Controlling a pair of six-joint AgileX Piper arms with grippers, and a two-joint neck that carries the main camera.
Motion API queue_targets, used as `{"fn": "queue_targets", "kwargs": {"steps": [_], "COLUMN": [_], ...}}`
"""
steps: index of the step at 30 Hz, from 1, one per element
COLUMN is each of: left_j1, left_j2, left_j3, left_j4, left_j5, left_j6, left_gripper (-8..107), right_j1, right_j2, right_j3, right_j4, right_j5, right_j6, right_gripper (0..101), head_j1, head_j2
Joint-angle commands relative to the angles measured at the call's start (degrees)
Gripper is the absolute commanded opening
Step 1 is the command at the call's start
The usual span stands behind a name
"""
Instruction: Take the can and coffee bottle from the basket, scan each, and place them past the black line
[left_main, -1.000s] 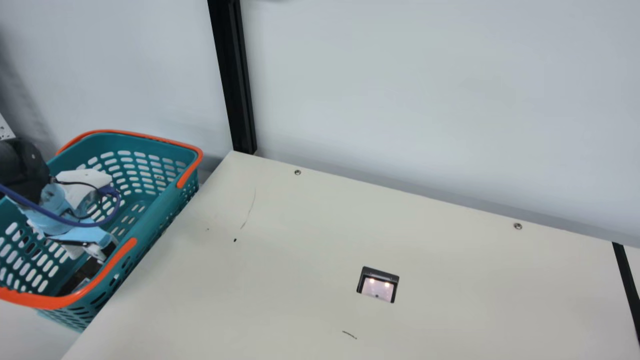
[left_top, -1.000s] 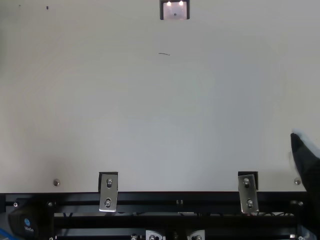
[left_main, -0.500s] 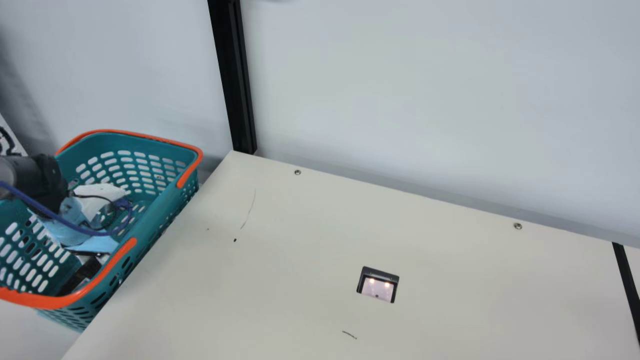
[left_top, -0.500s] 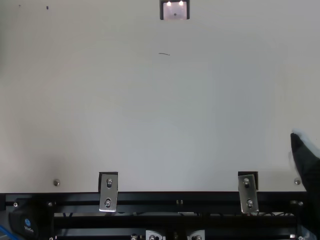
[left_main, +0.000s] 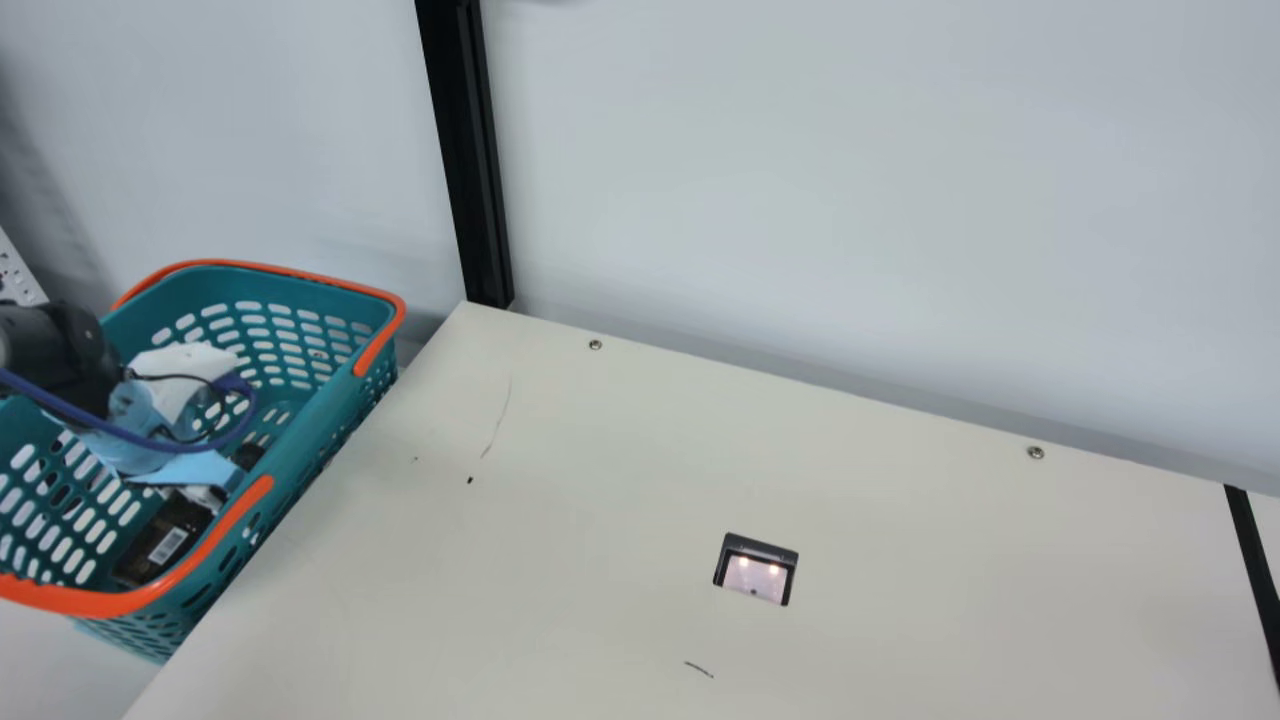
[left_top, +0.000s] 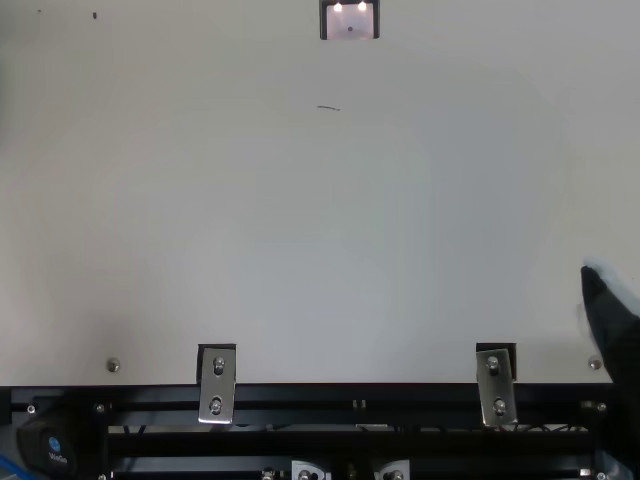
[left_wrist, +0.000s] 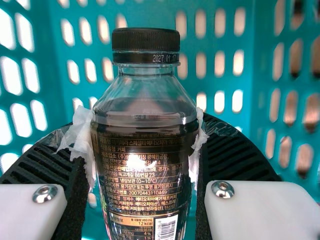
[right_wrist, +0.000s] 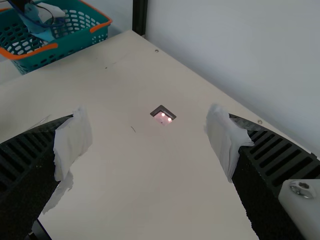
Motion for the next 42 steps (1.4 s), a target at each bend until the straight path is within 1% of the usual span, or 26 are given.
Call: {"fn": "queue_targets", "kwargs": {"steps": [1,6,11,16,20,27,34,42], "left_j1": [-0.2,-0.8,-1.7,-2.8,-4.3,-8.4,-14.6,-23.3], "left_j2": [-3.8,-11.8,-19.3,-25.3,-29.2,-35.5,-41.1,-45.9], "left_j3": [0.8,2.7,3.3,3.2,3.5,4.9,7.5,9.5], "left_j4": [-2.5,-7.5,-12.3,-15.6,-18.4,-25.1,-31.0,-37.0], "left_j5": [-2.1,-6.6,-10.4,-14.2,-16.2,-17.1,-17.8,-14.8], "left_j6": [0.8,2.0,1.5,-1.3,-4.7,-11.8,-21.1,-33.0], "left_gripper": [10,10,10,10,10,10,10,10], "right_j1": [0.0,0.0,0.0,0.0,0.0,0.0,0.0,0.0], "right_j2": [0.0,0.0,0.0,0.0,0.0,0.0,0.0,0.0], "right_j3": [0.0,0.0,0.0,0.0,0.0,0.0,0.0,0.0], "right_j4": [0.0,0.0,0.0,0.0,0.0,0.0,0.0,0.0], "right_j5": [0.0,0.0,0.0,0.0,0.0,0.0,0.0,0.0], "right_j6": [0.0,0.0,0.0,0.0,0.0,0.0,0.0,0.0], "right_gripper": [101,101,101,101,101,101,101,101], "head_j1": [-2.1,-2.1,-2.1,-2.1,-2.1,-2.1,-2.1,-2.1], "head_j2": [-0.5,-0.5,-0.5,-0.5,-0.5,-0.5,-0.5,-0.5]}}
